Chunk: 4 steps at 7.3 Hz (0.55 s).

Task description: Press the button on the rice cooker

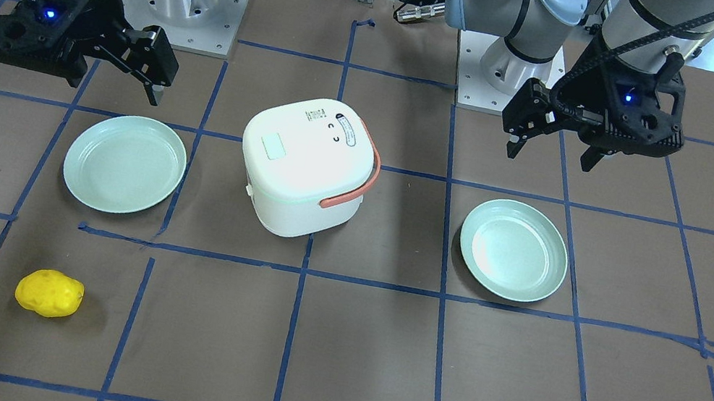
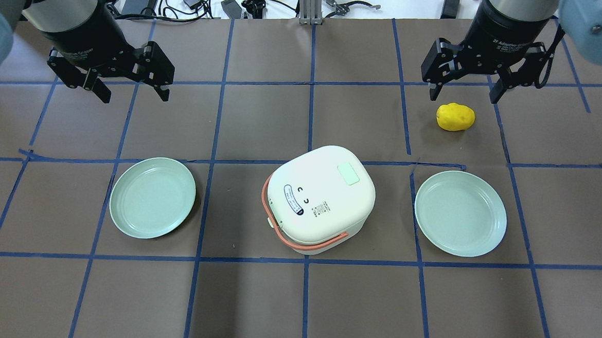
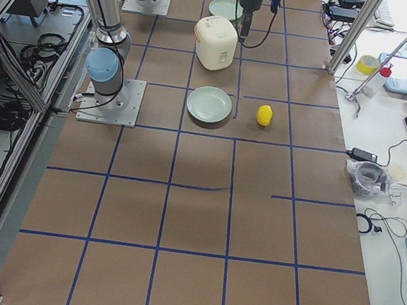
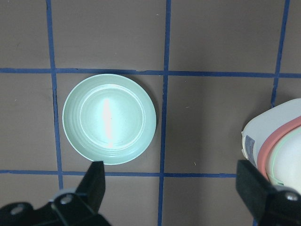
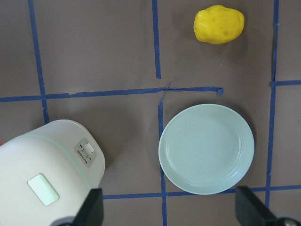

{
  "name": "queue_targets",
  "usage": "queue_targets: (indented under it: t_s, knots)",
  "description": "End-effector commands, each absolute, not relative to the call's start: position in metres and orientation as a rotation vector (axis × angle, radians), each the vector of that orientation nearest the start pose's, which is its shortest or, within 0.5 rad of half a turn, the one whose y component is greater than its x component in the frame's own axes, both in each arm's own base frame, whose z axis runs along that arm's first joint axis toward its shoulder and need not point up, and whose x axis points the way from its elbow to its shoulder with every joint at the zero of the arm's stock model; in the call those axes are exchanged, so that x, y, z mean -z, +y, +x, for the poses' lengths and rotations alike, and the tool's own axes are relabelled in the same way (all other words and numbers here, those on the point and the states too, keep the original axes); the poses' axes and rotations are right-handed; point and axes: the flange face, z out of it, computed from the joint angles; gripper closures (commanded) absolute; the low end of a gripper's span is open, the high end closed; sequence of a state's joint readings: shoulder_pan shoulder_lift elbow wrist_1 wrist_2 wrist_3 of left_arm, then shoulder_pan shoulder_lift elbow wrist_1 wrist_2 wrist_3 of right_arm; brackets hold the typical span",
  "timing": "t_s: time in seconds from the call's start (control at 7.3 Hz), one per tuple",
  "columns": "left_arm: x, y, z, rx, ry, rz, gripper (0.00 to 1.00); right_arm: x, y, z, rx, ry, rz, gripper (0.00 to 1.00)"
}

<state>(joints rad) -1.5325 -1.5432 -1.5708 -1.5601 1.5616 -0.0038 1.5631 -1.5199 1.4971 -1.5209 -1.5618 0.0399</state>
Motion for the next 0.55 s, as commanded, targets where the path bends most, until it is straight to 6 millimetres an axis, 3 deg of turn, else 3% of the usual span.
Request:
queue_targets:
  t_s: [0.0, 0.41]
  knots:
    - [-0.5025, -0.4886, -0.1156, 0.061, 3.149, -0.065, 0.00, -0.4947, -0.5128, 0.1292, -0.036, 3.135, 0.079, 0.00]
    - [-0.5025, -0.4886, -0.1156, 0.061, 3.149, -0.067, 0.00, -0.4911, -0.5108, 0.1288, -0.055, 3.146, 0.099, 0.00]
